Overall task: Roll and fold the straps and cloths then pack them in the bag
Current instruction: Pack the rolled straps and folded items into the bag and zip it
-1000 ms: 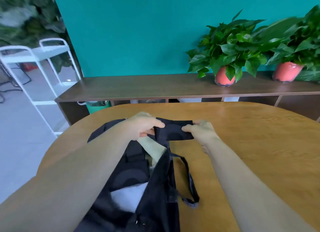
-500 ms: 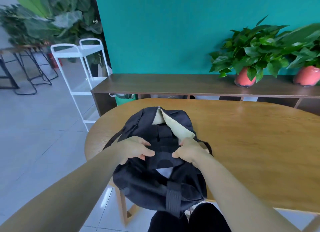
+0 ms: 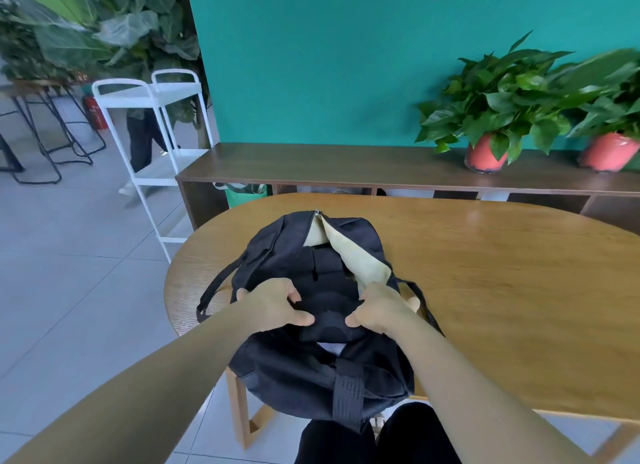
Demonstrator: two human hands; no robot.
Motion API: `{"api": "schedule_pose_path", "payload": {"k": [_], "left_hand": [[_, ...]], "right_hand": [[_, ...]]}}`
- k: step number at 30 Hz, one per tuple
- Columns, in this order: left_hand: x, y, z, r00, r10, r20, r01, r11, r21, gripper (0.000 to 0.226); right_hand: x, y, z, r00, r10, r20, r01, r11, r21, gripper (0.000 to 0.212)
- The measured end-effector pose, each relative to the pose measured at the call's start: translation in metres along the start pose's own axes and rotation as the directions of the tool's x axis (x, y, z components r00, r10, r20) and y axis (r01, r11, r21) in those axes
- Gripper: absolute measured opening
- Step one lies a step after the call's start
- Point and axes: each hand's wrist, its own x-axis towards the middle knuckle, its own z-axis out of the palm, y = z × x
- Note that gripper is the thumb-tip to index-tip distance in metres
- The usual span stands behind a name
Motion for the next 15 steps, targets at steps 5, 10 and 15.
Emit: {"api": "schedule_pose_path", "payload": {"k": [5,10,15], "left_hand": [[-0.001,-0.008,0.0,0.994,0.056,0.094,-0.051,0.997,-0.056,0.026],[-0.009,0.002,0.009,0.991,0.121,-0.06,-0.097,0.949,0.301,0.029],[-0.015,0.015,-0.002,0.951,0.27,-0.149,-0.146,0.82,0.553,0.029]], "right_hand": [[0.009,0.007,0.002,0.996,0.016,0.085,-0.025,0.994,0.107,0.05],[0.002,0.0,0.004,1.0,-0.019,-0.017,0.018,0.999,-0.05,0.024],[-0.003,-0.003,0.003,0.999,-0.015,-0.03,0.012,0.997,-0.083,0.029]]}}
